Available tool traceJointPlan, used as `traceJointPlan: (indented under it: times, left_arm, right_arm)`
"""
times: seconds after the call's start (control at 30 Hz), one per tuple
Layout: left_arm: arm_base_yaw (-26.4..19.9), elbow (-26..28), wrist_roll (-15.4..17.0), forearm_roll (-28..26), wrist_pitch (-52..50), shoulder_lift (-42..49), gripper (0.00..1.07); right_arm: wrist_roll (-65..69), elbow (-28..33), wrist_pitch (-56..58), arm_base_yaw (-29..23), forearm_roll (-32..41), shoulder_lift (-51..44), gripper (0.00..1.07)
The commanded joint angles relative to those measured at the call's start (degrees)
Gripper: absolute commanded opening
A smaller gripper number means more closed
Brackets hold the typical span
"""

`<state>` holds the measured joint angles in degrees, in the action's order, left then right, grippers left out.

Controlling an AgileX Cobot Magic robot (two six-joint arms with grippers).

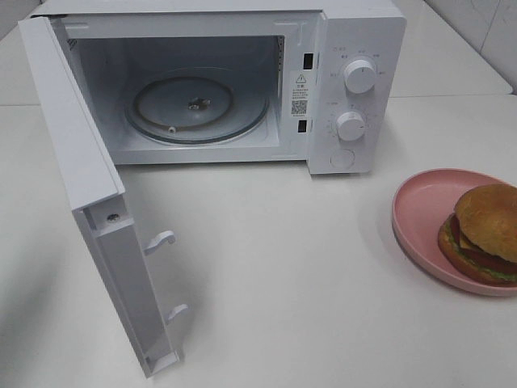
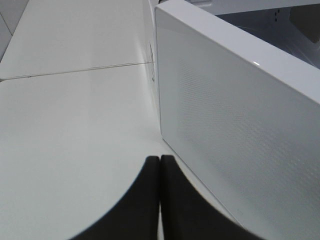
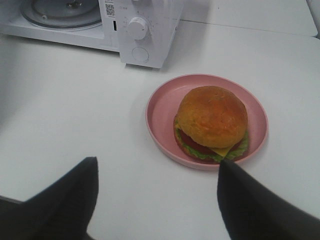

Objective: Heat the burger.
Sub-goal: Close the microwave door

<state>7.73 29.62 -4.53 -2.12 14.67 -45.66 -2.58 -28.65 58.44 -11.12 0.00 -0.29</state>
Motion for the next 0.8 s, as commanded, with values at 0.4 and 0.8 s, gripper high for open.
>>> traceJointPlan:
  times: [0.4,0.8]
  left_arm:
    - [-0.17,0.40,0.00,-0.63,-24.35,-20.97,0.00]
    - [0.17,0.52,0.57,0.11,-33.23,-31.51,0.00]
  right_arm:
    - [-0.69,-0.06,-0.86,0.23,0.34,-1.49,0.64]
    - [-0.69,-0.06,-0.86,0.23,0.34,-1.49,0.64]
